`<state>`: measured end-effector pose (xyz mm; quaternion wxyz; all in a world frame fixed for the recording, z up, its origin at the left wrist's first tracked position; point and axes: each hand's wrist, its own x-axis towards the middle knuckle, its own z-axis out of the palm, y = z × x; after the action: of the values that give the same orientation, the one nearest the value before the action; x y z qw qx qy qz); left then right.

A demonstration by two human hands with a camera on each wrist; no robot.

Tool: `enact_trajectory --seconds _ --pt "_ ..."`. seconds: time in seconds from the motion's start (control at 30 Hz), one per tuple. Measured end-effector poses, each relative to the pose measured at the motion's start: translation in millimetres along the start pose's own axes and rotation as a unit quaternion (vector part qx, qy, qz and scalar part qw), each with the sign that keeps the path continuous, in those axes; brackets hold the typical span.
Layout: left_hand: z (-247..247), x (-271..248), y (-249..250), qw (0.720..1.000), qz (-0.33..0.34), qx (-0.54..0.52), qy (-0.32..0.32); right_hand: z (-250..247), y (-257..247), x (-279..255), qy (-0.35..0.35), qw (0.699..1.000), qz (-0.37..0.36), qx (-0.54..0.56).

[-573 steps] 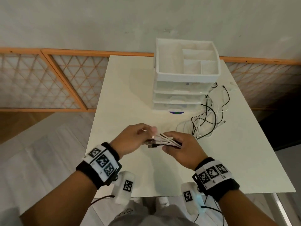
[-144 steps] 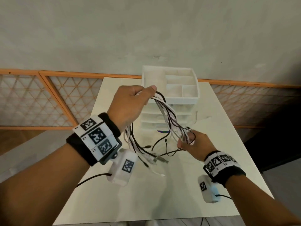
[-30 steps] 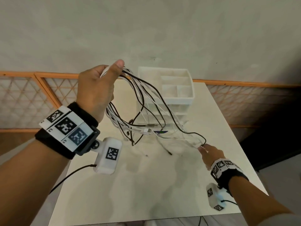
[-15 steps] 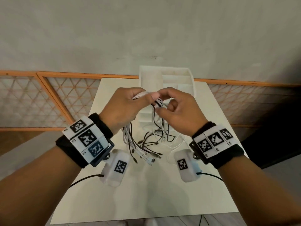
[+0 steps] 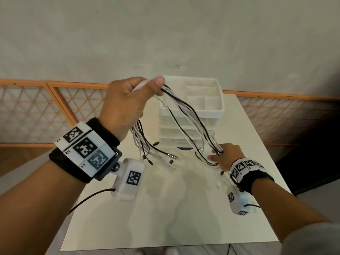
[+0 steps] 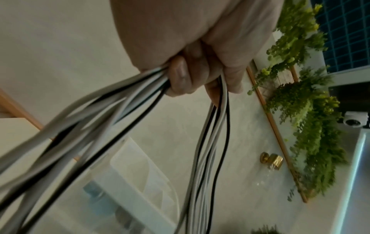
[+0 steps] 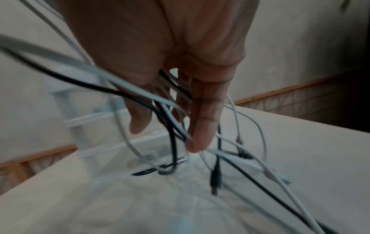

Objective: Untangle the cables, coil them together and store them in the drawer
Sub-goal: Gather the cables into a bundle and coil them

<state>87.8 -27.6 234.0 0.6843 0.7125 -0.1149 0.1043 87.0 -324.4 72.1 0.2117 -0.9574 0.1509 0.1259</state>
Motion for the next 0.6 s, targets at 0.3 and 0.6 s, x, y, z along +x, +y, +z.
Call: enact_trajectory --seconds 0.3,0.6 --pt "4.3 5.3 -7.0 1.0 -0.017 0.002 0.024 -23.1 50.6 13.1 0.205 0.973 0.022 0.108" --pt "17.6 -6.2 -28.8 0.994 -0.082 0.053 -0.046 -14.6 18.9 -12.8 0.133 0.981 -0.1 0.101"
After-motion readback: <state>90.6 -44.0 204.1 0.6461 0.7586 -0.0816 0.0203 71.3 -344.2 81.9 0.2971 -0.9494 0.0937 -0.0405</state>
